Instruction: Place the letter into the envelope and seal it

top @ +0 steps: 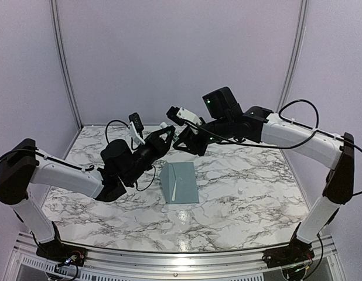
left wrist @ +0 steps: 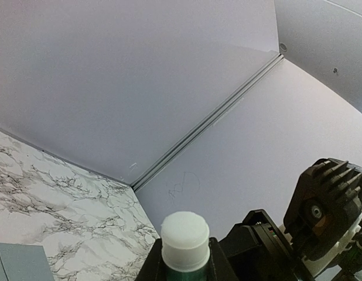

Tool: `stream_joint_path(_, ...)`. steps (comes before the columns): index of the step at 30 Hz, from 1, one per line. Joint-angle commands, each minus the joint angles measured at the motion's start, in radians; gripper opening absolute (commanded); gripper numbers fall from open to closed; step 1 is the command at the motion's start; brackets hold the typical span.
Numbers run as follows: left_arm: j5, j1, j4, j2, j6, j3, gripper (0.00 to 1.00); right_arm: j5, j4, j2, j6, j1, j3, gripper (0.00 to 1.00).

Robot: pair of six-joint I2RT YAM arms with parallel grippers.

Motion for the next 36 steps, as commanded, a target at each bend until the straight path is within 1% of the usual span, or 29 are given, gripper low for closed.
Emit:
stream_joint_path(1, -0.001, 0.004, 0.003, -0.016, 0.013, 0.026, 0.0, 0.02, -0.005, -0.013, -0.004, 0.003, 0.017, 0.25)
stream_joint_path(4, 0.012, 0.004, 0.003, -0.006, 0.006, 0.03, 0.0, -0.003, -0.002, -0.013, -0.01, 0.001, 0.024, 0.12)
stream_joint_path(6, 0.022, 0.004, 0.003, -0.001, 0.005, 0.034, 0.0, -0.058, -0.005, -0.012, -0.001, -0.006, 0.029, 0.06)
stream_joint_path(8, 0.033, 0.004, 0.003, 0.004, 0.007, 0.036, 0.0, -0.241, -0.006, -0.006, 0.027, -0.039, 0.035, 0.04)
stream_joint_path(10, 0.041, 0.004, 0.003, 0.005, 0.009, 0.036, 0.0, -0.496, 0.014, 0.008, 0.095, -0.101, 0.026, 0.03)
stream_joint_path(12, 0.048, 0.004, 0.004, 0.009, 0.009, 0.037, 0.0, -0.738, 0.093, 0.023, 0.194, -0.151, -0.013, 0.03)
stream_joint_path(14, 0.056, 0.004, 0.003, 0.011, 0.009, 0.039, 0.0, -0.825, 0.156, 0.025, 0.269, -0.173, -0.05, 0.05)
stream_joint_path(18, 0.061, 0.004, 0.003, 0.009, 0.009, 0.037, 0.0, -0.874, 0.199, 0.043, 0.351, -0.199, -0.067, 0.17)
stream_joint_path(20, 0.059, 0.004, 0.004, 0.007, 0.008, 0.034, 0.0, -0.817, 0.193, 0.038, 0.336, -0.205, -0.07, 0.28)
stream_joint_path(22, 0.061, 0.004, 0.004, 0.007, 0.006, 0.034, 0.0, -0.739, 0.148, 0.035, 0.289, -0.203, -0.05, 0.33)
stream_joint_path(24, 0.061, 0.004, 0.003, 0.007, 0.006, 0.032, 0.0, -0.691, 0.115, 0.036, 0.259, -0.203, -0.03, 0.35)
stream_joint_path(26, 0.062, 0.004, 0.003, 0.009, 0.006, 0.034, 0.0, -0.675, 0.106, 0.035, 0.245, -0.204, -0.026, 0.35)
stream_joint_path(32, 0.071, 0.004, 0.004, 0.02, -0.002, 0.045, 0.0, -0.666, 0.112, 0.037, 0.249, -0.203, -0.028, 0.35)
stream_joint_path(36, 0.077, 0.004, 0.003, 0.025, -0.012, 0.049, 0.0, -0.666, 0.114, 0.046, 0.251, -0.204, -0.017, 0.32)
